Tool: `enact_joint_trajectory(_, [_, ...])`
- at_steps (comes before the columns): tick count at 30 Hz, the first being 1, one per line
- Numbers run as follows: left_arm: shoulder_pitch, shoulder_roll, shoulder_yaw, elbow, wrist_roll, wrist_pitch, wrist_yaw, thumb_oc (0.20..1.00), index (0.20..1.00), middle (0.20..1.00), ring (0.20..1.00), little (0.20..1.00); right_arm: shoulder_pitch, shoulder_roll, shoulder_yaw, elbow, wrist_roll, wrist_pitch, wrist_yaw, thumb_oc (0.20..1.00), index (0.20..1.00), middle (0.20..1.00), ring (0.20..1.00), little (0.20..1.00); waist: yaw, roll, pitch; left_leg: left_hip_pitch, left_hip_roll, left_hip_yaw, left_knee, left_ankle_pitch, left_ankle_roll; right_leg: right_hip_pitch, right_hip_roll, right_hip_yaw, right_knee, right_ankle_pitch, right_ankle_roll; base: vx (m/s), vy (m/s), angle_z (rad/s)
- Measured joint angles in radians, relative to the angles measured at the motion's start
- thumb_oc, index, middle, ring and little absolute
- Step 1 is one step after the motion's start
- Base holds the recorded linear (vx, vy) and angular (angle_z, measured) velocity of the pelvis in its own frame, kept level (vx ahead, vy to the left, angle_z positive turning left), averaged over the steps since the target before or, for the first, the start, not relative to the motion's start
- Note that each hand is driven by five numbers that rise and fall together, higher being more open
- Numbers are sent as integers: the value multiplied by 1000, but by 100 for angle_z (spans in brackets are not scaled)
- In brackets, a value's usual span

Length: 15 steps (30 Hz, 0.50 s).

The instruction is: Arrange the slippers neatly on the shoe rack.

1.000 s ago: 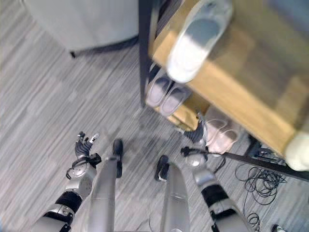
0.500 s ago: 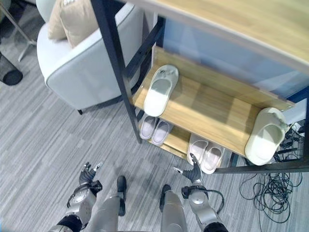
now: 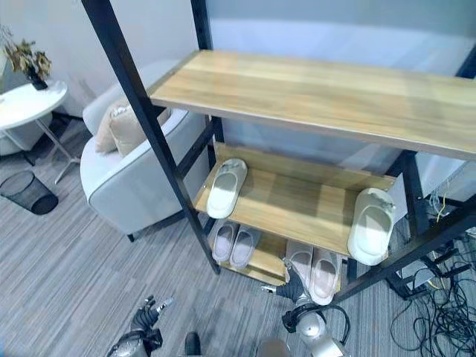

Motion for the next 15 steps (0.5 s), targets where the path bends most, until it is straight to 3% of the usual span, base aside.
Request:
enact_joint_trajectory(6, [4,-4,-40,42,135,3,-19,1000,1000,1000,1000,1000,57,-15,8,-13,-41,-1,11,1000,1000,1000,1000,1000,-1,16,-6,24,-5,4,-15,11,-4,19,-2,5,-9,4,2,-10,34,-1])
enact_joint_trajectory(9, [31,23,-46,-54,163,-10,-25,1000,1000,1000,1000,1000,79,-16,-9,1,-34,-4,14,1000,1000,1000,1000,1000,2,11,1,27,-8,4,-16,8,0,22,-4,7,-9,2,6,-7,78,0])
enact_joint_trajectory(12, [-25,5,-47,56,192,10,-30,1000,1000,1000,1000,1000,98,-7,-43,5,-25,-3,15,1000,1000,1000,1000,1000,3,8,6,32,-14,10,-14,6,0,23,-9,12,-6,2,8,-27,80,-8])
enact_joint_trajectory(15, [-169,19,3,285,231,28,-28,1000,1000,1000,1000,1000,72,-6,-40,102,-2,-1,6,1000,1000,1000,1000,1000,-25,-35,43,17,-23,47,41,-19,-3,7,-10,57,-7,18,18,-126,140,-44])
